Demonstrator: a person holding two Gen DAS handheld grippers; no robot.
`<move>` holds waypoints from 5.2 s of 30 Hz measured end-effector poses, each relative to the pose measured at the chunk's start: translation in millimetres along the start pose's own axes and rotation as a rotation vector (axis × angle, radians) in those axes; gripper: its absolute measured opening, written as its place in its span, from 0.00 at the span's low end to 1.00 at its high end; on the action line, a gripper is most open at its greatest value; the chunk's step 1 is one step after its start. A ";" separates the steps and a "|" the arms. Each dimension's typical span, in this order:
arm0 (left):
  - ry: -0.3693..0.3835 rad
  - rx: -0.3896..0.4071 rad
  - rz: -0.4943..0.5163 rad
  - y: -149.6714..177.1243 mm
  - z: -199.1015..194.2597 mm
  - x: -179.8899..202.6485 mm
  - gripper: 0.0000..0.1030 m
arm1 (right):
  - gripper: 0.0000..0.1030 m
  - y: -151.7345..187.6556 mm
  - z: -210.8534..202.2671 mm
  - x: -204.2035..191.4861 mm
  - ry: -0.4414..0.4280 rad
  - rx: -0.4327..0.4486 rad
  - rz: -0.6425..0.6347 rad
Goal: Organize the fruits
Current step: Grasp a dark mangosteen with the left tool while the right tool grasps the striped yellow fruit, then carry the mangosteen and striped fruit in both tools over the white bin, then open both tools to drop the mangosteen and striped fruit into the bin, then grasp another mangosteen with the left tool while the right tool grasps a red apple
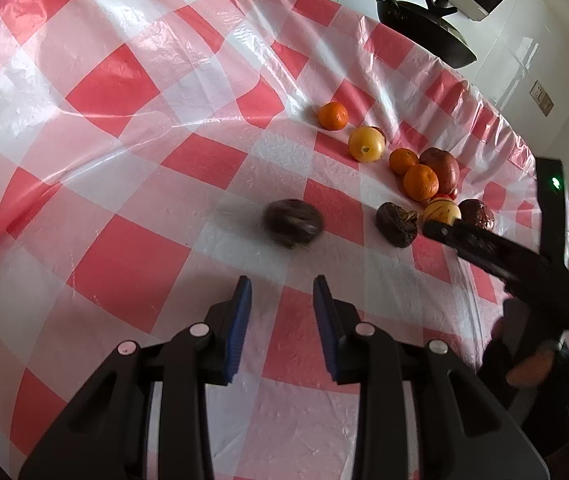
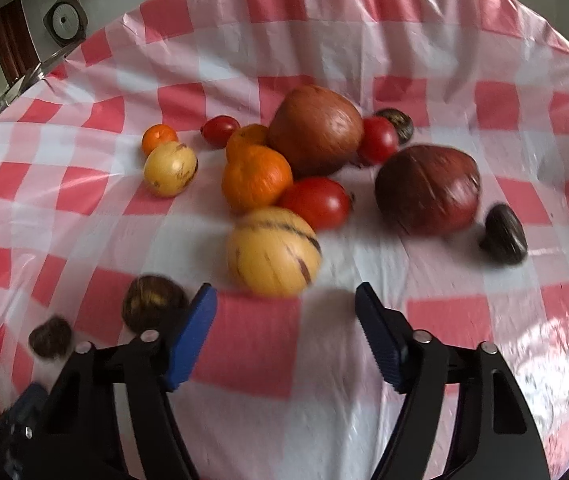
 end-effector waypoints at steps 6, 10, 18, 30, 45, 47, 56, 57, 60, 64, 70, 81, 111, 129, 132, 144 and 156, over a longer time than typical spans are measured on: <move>0.006 0.000 0.003 0.3 0.2 -0.4 0.36 | 0.45 -5.6 0.7 -4.5 -0.012 0.022 -0.018; 0.009 0.003 0.009 0.1 0.2 0.9 0.47 | 0.45 11.2 -15.0 15.3 -0.066 0.019 0.047; 0.009 0.000 -0.006 -5.2 1.9 1.0 0.68 | 0.45 41.3 -41.9 48.0 -0.145 0.062 0.176; -0.088 -0.064 0.090 -33.3 47.4 15.1 0.38 | 0.45 34.9 -43.5 42.4 -0.182 0.083 0.150; -0.070 0.066 0.124 -1.6 -5.4 41.0 0.38 | 0.45 34.5 -41.9 40.8 -0.204 0.076 0.156; -0.077 0.065 0.117 4.4 -11.6 39.0 0.38 | 0.45 34.6 -41.0 40.5 -0.208 0.073 0.156; -0.120 0.068 0.107 41.2 -64.2 32.5 0.38 | 0.45 37.1 -42.0 33.9 -0.258 0.056 0.120; -0.128 0.069 0.112 47.5 -74.0 31.6 0.38 | 0.45 38.0 -44.3 35.4 -0.259 0.057 0.126; -0.141 0.078 0.121 61.7 -99.2 27.0 0.38 | 0.45 52.4 -56.8 43.0 -0.260 0.039 0.184; -0.157 0.074 0.122 79.5 -123.2 14.0 0.38 | 0.45 86.7 -84.3 32.3 -0.287 0.045 0.155; -0.179 0.092 0.103 108.4 -162.9 -12.8 0.38 | 0.45 129.8 -120.0 9.2 -0.314 0.051 0.065; -0.260 0.171 0.064 149.4 -239.2 -59.9 0.38 | 0.45 192.6 -202.5 -71.7 -0.439 0.145 -0.221; -0.546 0.025 -0.214 304.3 -290.6 -214.1 0.38 | 0.45 418.0 -258.5 -225.3 -0.631 0.049 -0.996; -0.574 -0.010 -0.349 327.1 -291.9 -243.8 0.58 | 0.47 496.7 -221.8 -256.8 -0.541 -0.067 -1.262; -0.577 -0.012 -0.348 325.7 -291.3 -241.9 0.72 | 0.56 493.1 -222.4 -257.4 -0.550 -0.068 -1.236; -0.611 0.143 -0.267 291.3 -327.5 -221.5 0.86 | 0.68 427.4 -265.7 -238.5 -0.646 0.086 -1.068; -0.435 0.319 0.052 143.1 -313.9 -67.1 0.99 | 0.85 227.5 -304.0 -84.7 -0.678 0.351 -0.406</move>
Point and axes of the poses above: each gripper's, at about its wrist camera, not at the fingertips, and z roughly the way its jaws point, x to its right, y to its underside, the point moved 6 cm from there along z, roughly the way its jaws point, and after that the axes turned 14 degrees about y, right-handed, at the moved point
